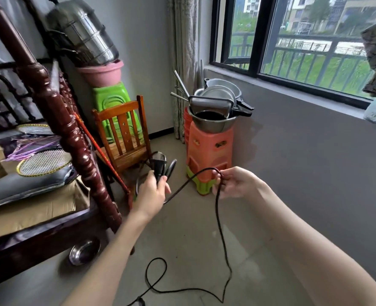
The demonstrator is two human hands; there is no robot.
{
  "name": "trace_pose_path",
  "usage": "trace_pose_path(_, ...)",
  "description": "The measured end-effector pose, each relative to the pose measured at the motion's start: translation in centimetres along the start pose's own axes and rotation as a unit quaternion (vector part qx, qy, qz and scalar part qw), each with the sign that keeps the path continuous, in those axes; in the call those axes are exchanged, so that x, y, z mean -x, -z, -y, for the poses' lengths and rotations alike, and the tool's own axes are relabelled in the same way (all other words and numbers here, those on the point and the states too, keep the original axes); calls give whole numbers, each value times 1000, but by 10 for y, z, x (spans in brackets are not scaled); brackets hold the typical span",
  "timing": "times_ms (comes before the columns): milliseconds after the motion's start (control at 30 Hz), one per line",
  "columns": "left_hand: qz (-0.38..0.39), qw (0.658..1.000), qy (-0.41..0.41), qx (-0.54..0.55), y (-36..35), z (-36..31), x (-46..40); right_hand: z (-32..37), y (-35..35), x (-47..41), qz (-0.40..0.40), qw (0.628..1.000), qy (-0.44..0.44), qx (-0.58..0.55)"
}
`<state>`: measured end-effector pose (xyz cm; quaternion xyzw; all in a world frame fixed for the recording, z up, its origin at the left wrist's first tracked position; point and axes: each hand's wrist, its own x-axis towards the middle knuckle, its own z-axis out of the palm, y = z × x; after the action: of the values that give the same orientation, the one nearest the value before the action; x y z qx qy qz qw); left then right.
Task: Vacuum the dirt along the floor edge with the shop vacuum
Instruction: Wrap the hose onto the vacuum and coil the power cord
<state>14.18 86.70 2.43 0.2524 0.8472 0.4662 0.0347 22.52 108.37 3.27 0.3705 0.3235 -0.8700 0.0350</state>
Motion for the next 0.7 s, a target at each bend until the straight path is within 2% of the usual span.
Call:
trace_pose_path(67,26,999,26,37,-18,2,5,-2,-20,6,14,991,18,-131)
trace_pose_path(133,60,993,43,94,-32,-1,11,-4,-39,11,21,977,40,-208)
trace_pose_path(233,134,974,43,177,-45,-10,23,-4,-60,16,40,963,72,-257)
trace_pose_path(333,143,961,36,234,-46,-19,28,-1,-69,20,49,959,100,-262)
trace_pose_path(433,131,951,51,275,-43,-20,23,4,-65,27,55,969,120,-208)
trace_pose_path(533,90,942,64,316,-35,-16,12,1,-46,32,41,984,140,-98)
trace_pose_path(633,86,907,83,405,-20,-24,0,-16,-17,27,53,982,174,41)
trace_pose_path(700,93,885,84,448,-8,-39,-8,-31,0,21,96,967,168,164)
